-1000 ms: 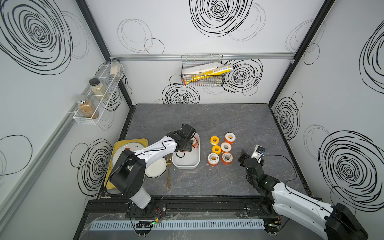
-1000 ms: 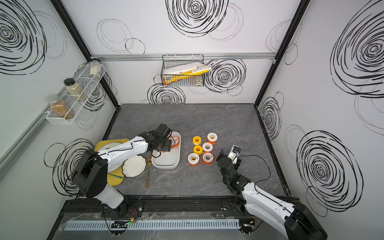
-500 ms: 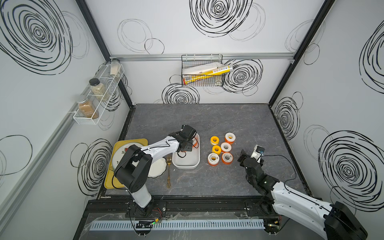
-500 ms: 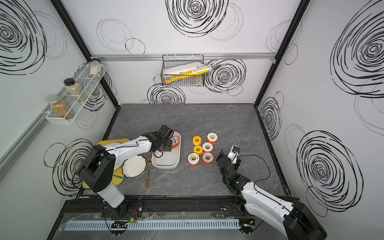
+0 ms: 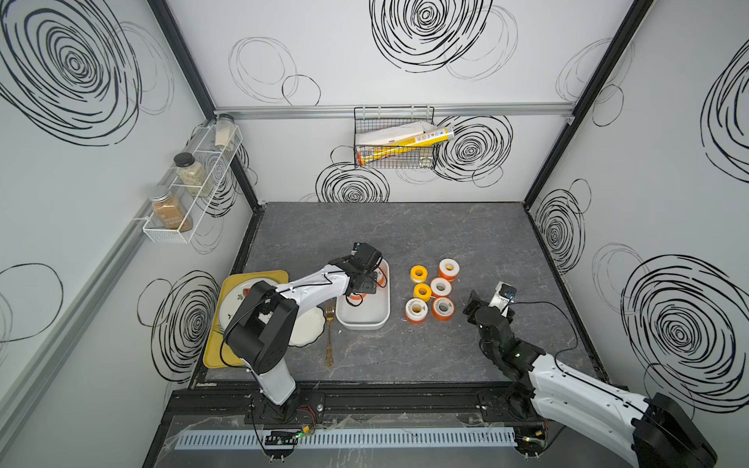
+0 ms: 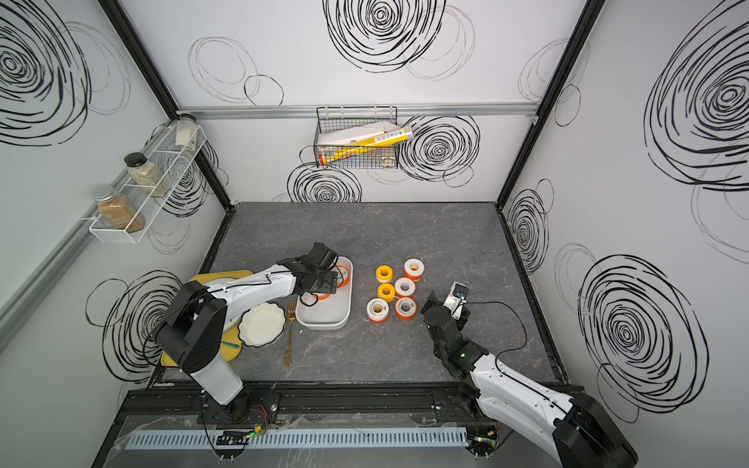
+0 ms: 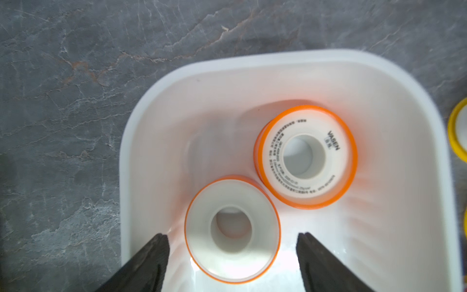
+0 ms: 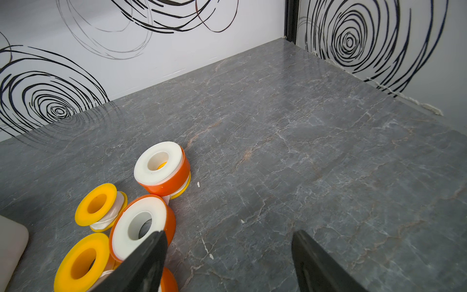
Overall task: Put the sealing tape into the storage box
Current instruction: Place the sealing tape in the storage box.
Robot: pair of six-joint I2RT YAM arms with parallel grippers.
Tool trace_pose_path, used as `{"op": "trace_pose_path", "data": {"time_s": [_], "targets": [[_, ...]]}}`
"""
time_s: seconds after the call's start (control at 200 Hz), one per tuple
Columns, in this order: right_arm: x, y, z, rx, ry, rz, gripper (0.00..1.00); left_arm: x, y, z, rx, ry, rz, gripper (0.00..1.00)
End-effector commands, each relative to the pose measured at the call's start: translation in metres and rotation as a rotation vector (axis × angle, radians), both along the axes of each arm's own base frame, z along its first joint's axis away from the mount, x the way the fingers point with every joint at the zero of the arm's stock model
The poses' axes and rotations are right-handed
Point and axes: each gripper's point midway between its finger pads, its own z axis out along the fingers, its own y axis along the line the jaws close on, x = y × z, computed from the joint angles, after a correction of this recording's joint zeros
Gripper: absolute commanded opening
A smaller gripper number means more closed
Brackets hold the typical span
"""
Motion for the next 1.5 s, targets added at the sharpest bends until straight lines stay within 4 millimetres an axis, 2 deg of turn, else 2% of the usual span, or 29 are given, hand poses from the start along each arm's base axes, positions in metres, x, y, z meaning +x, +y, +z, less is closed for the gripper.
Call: {"op": "trace_pose_path", "data": {"time_s": [0.0,0.03,0.175,0.255,0.631,0.846,0.996,1.121,1.256,1.492], "targets": [[0.005,0.002,0.011,0.018,-0.024,-0.006,0.82,0.004,-0.006,0.021,-0.058,-0.044,-0.003,0.73],[0.005,0.002,0.011,0.017,-0.024,-0.006,0.82,0.002,-0.007,0.020,-0.063,-0.041,-0.007,0.67],[0.005,0.003,0.010,0.017,-0.022,-0.003,0.82,0.001,-0.007,0.009,-0.045,-0.018,-0.008,0.26],[0.005,0.003,0.010,0.016,-0.019,-0.003,0.82,0.002,-0.007,0.001,-0.037,-0.001,-0.006,0.16],[0.006,0.003,0.009,0.014,-0.016,-0.003,0.82,0.004,-0.004,-0.030,0.010,0.046,0.003,0.15],[0.006,0.004,0.009,0.015,-0.016,0.000,0.82,0.005,0.008,-0.041,0.076,0.064,0.025,0.15],[0.006,0.004,0.009,0.014,-0.014,0.000,0.82,0.010,0.009,-0.032,0.080,0.047,0.032,0.15],[0.006,0.004,0.009,0.012,-0.011,0.001,0.82,0.020,0.007,-0.011,0.073,0.006,0.039,0.16],[0.006,0.004,0.008,0.013,-0.011,0.001,0.82,0.029,0.006,0.001,0.062,-0.009,0.040,0.18],[0.006,0.004,0.009,0.014,-0.011,0.001,0.82,0.023,-0.005,0.021,0.006,-0.032,0.013,0.18]]}}
